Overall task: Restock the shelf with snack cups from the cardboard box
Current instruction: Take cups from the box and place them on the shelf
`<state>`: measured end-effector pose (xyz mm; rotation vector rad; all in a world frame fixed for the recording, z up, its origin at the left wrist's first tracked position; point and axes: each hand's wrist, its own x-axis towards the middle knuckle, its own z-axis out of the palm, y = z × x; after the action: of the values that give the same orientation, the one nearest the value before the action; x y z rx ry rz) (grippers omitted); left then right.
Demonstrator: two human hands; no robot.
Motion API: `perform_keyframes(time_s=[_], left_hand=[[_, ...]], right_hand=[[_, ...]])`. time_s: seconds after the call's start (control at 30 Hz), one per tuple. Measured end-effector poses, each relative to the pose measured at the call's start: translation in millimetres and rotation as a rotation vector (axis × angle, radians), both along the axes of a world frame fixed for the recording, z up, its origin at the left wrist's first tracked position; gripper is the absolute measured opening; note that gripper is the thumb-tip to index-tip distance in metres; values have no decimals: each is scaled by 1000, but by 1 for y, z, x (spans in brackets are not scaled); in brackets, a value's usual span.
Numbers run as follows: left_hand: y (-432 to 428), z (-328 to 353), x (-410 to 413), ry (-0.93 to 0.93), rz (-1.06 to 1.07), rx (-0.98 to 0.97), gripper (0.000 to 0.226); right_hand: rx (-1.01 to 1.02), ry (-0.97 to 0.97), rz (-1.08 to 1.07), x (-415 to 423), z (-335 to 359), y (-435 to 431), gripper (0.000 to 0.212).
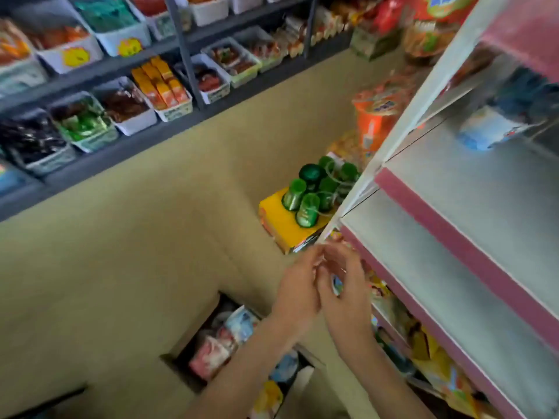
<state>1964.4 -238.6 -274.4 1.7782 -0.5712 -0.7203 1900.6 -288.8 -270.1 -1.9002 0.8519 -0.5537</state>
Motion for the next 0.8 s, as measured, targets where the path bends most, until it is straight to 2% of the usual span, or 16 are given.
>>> perform_keyframes(time_s=[0.07,0.17,0.27,0.4,0.5,0.6,0.67,0.8], left_hand=[[47,-55,0,-14,38,221,27],[113,-146,-12,110,82,506,24],[161,-222,-33,168,69,715,34],[179,-289,-53,307,182,721,44],[170,-318,-52,316,326,654,53],[151,-335,-38,351,442,538,59],[138,-348,-27,332,442,521,60],[122,-359,-14,300,443,612,59]], right_hand=[[101,140,74,5,-57,38,36],[276,413,211,-2,-155,83,47],[364,584,287,-21,-236,105,47],[470,697,255,-36,-305,109,48],[683,639,244,-32,-332,111,63],[916,557,174,-20,-353,115,61],[979,534,110,-11,-362,114,61],[900,514,76,-2,-367,114,23]])
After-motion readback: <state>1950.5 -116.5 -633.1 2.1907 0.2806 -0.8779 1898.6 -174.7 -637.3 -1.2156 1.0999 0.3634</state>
